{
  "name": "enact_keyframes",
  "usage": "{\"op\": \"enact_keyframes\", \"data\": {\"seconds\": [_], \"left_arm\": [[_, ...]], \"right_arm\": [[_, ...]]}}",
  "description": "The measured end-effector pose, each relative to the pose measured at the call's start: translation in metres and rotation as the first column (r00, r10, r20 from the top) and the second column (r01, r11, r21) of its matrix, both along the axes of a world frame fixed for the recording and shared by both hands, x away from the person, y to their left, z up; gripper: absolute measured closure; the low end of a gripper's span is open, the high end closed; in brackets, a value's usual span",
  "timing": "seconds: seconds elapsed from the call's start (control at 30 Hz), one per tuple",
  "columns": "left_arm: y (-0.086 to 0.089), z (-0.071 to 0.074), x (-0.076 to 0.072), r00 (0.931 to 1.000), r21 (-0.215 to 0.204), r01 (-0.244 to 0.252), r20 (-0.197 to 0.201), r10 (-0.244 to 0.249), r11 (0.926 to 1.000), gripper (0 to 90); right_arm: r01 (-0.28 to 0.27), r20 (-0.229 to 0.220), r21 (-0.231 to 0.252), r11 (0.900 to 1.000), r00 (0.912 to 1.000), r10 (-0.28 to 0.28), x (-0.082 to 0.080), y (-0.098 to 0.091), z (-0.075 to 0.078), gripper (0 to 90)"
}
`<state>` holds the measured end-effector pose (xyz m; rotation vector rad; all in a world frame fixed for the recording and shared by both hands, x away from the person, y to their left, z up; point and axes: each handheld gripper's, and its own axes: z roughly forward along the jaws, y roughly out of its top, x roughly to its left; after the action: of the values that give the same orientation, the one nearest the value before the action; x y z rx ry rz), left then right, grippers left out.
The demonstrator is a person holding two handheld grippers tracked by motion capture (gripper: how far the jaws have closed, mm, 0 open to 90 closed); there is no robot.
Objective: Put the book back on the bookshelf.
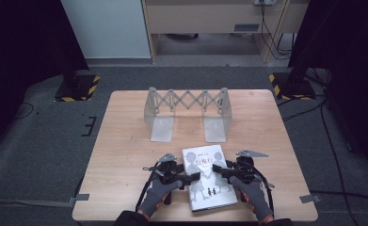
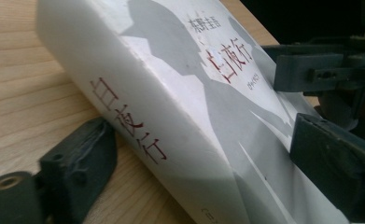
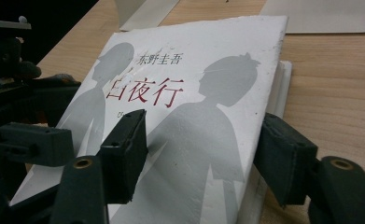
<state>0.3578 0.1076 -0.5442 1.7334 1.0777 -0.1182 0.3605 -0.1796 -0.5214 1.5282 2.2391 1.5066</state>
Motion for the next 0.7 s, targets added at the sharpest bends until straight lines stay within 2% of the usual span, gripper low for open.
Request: {"op": "enact_keyframes", "data": {"seconds": [0.23,0.33,0.47,0.5,0.6,0.7], "left_arm": [[0.001,0.002,0.0,0.9995,-0.007,-0.017,-0.026,0.017,0.9998,11.2],[0.002,0.004,-0.001,0.9995,-0.02,-0.021,-0.023,0.021,0.9996,12.8],[0.005,0.011,-0.003,0.9997,-0.055,-0.024,0.001,0.024,0.9982,17.2],[0.006,0.013,-0.004,0.9997,-0.063,-0.022,0.004,0.022,0.9978,18.5],[0.009,0.021,-0.004,0.9994,-0.098,-0.008,0.033,0.011,0.9951,23.0],[0.009,0.027,-0.004,0.9983,-0.098,0.001,0.058,0.005,0.9952,25.1]], "right_arm": [[0.0,0.016,-0.009,1.0,0.9999,0.001,-0.001,-0.001,0.005,43.9],[-0.009,0.034,-0.009,0.9999,0.9994,0.01,-0.001,-0.001,0.007,45.2],[-0.013,0.061,0.023,0.9996,0.9981,0.011,-0.004,-0.002,0.011,47.6],[-0.021,0.08,0.025,0.9995,0.9966,0.019,-0.004,-0.003,0.013,48.2],[-0.028,0.124,0.069,0.9972,0.9921,0.02,-0.006,-0.004,0.017,50.9],[-0.034,0.155,0.097,0.9947,0.9877,0.018,-0.007,-0.004,0.021,52.6]]}}
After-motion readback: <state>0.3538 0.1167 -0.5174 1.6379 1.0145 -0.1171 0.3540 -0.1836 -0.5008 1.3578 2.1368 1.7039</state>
